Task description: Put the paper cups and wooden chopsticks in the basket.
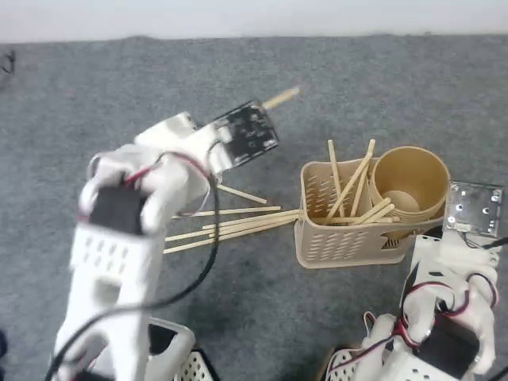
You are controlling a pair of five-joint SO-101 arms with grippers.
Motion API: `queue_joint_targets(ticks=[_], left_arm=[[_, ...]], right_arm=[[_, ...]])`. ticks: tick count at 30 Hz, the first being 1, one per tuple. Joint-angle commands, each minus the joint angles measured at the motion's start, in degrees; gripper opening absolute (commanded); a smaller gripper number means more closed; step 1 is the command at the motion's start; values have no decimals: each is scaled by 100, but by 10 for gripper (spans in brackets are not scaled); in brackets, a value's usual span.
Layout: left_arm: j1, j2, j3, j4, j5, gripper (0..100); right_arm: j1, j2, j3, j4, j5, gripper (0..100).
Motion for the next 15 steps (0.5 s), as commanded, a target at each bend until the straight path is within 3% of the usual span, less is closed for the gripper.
queue_joint_targets(ticks=[1, 5, 10, 15], left_arm=[[211, -905, -242, -501, 1169, 9], [343, -1327, -242, -1275, 2637, 9], [334, -1618, -215, -2004, 5196, 9], [800, -1996, 356, -2840, 6119, 9]], right_arm=[[-22, 31, -44, -127, 18, 8], [-22, 66, -44, -127, 18, 8], [-22, 75, -35, -171, 18, 8], [-13, 75, 18, -180, 18, 8]])
